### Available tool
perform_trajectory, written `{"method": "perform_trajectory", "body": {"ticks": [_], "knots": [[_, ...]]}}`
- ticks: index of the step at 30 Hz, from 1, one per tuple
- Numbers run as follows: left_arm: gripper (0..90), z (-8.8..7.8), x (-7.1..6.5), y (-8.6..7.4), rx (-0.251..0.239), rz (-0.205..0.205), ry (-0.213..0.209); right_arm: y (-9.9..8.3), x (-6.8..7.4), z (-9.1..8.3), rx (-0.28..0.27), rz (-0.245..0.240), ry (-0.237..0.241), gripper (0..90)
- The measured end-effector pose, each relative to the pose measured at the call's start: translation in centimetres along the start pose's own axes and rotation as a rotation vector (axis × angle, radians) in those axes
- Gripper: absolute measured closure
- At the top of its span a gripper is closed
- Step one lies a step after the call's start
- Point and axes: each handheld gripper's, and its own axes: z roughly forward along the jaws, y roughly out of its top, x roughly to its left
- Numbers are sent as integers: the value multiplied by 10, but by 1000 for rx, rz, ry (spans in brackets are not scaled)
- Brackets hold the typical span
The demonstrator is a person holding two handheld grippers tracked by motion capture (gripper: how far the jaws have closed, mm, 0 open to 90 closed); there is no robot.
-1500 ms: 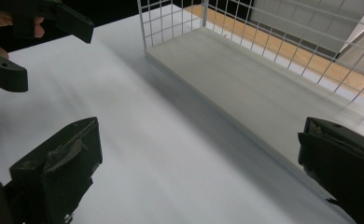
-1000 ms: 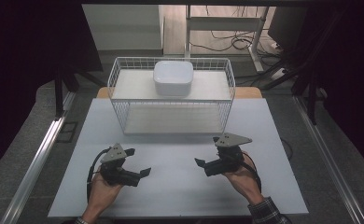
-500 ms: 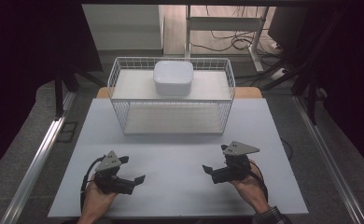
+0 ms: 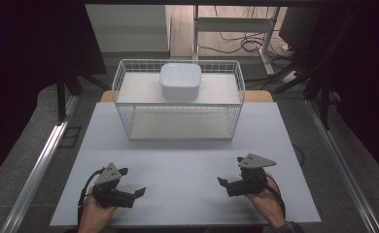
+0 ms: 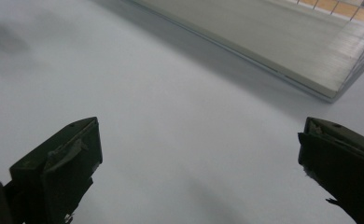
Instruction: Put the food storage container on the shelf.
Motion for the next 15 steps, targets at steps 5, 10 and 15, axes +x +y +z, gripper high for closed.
{"method": "perform_trajectory", "body": {"ticks": [5,10,15], "knots": [[28,4,1,-5,25,-8,-3,-8,0,0,18,-2,-11,0],[27,9,2,-8,47,-9,-12,-16,-1,2,43,2,-14,0],[27,14,3,-11,99,-16,-24,-24,-2,7,82,1,-19,0]]}}
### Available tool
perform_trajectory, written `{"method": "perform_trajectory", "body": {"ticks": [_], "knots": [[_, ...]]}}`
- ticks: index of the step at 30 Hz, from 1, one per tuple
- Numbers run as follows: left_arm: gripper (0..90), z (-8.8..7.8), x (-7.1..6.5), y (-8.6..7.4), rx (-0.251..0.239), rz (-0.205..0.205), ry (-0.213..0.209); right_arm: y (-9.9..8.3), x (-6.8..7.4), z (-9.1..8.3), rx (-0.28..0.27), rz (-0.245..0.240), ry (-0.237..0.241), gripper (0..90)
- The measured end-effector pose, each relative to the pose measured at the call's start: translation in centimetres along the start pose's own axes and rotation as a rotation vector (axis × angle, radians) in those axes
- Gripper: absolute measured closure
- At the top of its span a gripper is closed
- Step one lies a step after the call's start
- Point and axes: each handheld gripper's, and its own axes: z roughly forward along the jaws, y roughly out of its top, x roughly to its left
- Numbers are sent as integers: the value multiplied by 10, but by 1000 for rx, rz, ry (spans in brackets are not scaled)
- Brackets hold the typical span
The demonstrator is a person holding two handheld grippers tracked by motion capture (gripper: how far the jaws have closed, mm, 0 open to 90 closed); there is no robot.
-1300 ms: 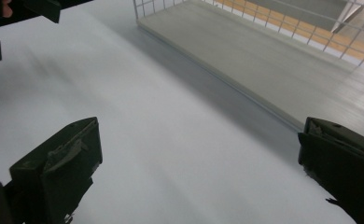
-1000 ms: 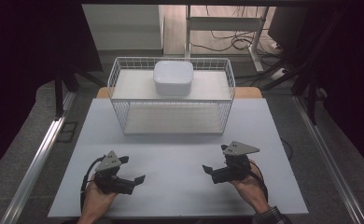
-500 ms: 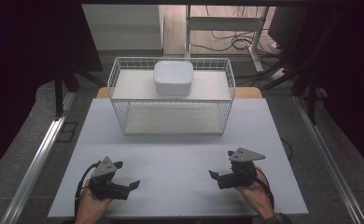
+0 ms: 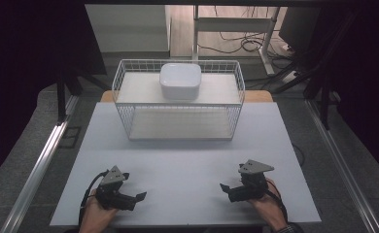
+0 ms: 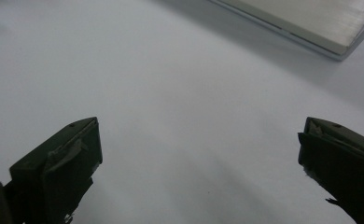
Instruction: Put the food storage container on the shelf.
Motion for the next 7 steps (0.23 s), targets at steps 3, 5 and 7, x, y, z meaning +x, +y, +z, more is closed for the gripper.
{"method": "perform_trajectory", "body": {"ticks": [3,5,7], "knots": [[27,2,0,0,16,5,2,-2,-1,2,9,4,0,0],[26,3,0,0,23,7,5,-2,-2,2,15,6,-2,0],[26,3,0,1,20,5,3,-2,-2,3,18,2,-10,0]]}}
